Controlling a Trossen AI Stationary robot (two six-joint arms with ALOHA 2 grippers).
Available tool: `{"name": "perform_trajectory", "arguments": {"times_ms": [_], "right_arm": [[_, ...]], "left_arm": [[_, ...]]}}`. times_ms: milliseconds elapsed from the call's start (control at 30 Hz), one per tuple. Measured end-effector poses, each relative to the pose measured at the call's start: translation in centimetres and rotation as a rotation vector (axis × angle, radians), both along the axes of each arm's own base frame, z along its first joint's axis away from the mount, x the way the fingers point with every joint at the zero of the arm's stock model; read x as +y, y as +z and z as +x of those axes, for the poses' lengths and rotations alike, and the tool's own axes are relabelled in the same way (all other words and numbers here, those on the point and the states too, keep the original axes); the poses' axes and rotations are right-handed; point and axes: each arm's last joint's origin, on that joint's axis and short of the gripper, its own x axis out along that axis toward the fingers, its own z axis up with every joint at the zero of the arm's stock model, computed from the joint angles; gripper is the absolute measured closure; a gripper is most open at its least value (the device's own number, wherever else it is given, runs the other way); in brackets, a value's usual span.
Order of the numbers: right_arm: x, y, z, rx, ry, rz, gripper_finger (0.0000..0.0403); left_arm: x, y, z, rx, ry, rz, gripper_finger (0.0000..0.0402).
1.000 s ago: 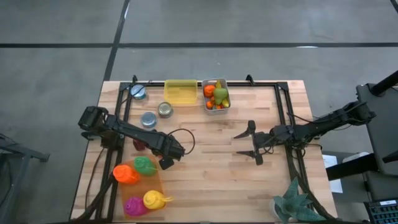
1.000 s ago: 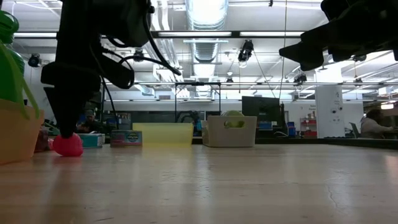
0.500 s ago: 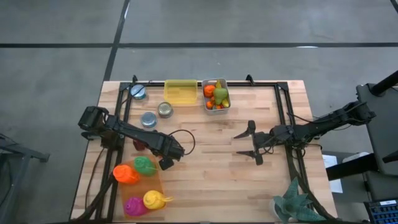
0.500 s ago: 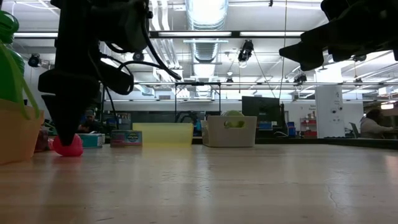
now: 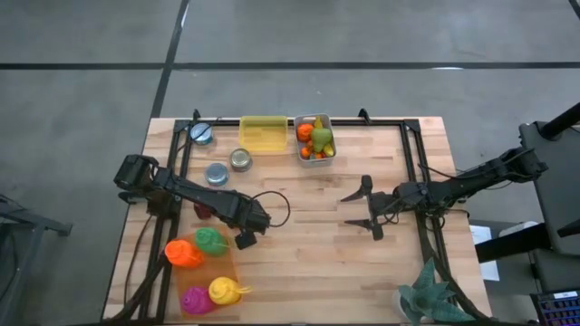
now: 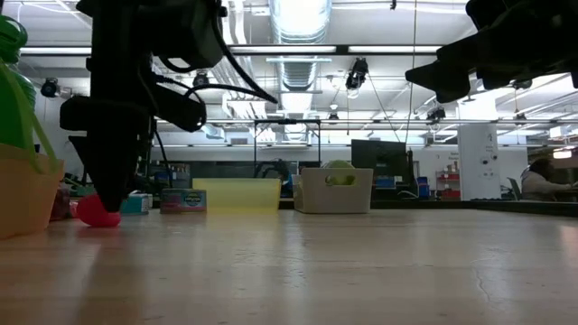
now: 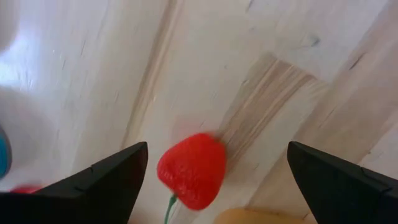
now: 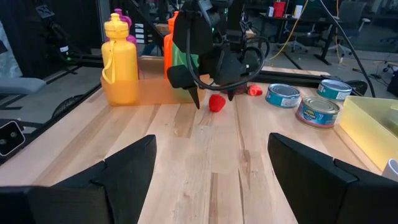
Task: Pick & Place Food Item
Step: Put the red strawberry into the gray bin
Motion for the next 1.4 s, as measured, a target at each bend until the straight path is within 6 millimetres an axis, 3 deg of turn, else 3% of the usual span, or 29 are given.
{"name": "perform_trajectory", "arguments": {"times_ms": [333,633,1400], "right_arm": [[0.0,0.0,0.0,0.000,0.000,0.000,0.0097],[0.0,0.0,0.0,0.000,0.000,0.000,0.0097],[0.0,0.0,0.0,0.000,0.000,0.000,0.0097]], "left_arm": [[0.1,-0.2,-0.3,0.030,-0.032,0.002,0.0017],[0.3,-1.7,-1.9,0.107,-0.024,-0.026,0.0017],[0.5,-1.6,-1.6,0.079,-0.031,0.029,0.0017]]}}
